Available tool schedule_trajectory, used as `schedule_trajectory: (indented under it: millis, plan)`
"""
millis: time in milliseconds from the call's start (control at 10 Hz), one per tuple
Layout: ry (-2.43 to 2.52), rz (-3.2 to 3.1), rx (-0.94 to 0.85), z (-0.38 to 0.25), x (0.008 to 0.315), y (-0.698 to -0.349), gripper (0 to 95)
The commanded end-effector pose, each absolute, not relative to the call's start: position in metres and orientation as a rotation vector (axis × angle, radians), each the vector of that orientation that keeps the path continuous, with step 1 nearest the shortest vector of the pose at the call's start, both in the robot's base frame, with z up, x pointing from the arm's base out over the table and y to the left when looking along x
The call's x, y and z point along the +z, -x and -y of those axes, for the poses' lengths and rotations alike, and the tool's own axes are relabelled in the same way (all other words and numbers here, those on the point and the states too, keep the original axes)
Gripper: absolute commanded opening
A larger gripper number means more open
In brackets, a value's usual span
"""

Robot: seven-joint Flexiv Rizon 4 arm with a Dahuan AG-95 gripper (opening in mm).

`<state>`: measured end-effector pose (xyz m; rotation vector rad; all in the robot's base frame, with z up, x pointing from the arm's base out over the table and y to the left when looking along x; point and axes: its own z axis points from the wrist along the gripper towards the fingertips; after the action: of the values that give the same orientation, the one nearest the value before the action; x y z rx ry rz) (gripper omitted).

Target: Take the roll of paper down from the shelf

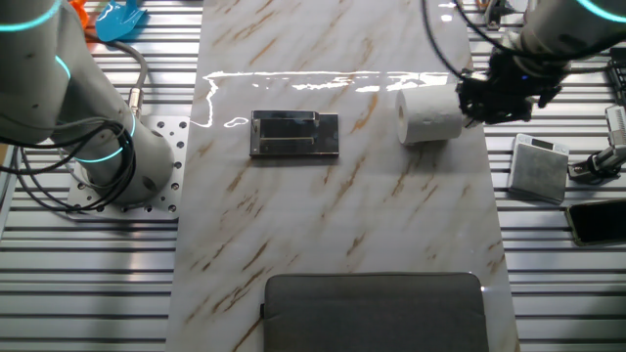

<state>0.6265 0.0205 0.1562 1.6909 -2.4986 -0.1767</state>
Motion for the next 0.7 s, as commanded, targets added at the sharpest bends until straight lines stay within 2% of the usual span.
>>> schedule_trajectory:
  millis: [100,700]
  plan:
    - [-1.691,2.496,-0.173,-0.026,0.151,-0.627,0.0]
    - [-1.684,2.466,-0.197,-0.047,0.142,-0.638,0.0]
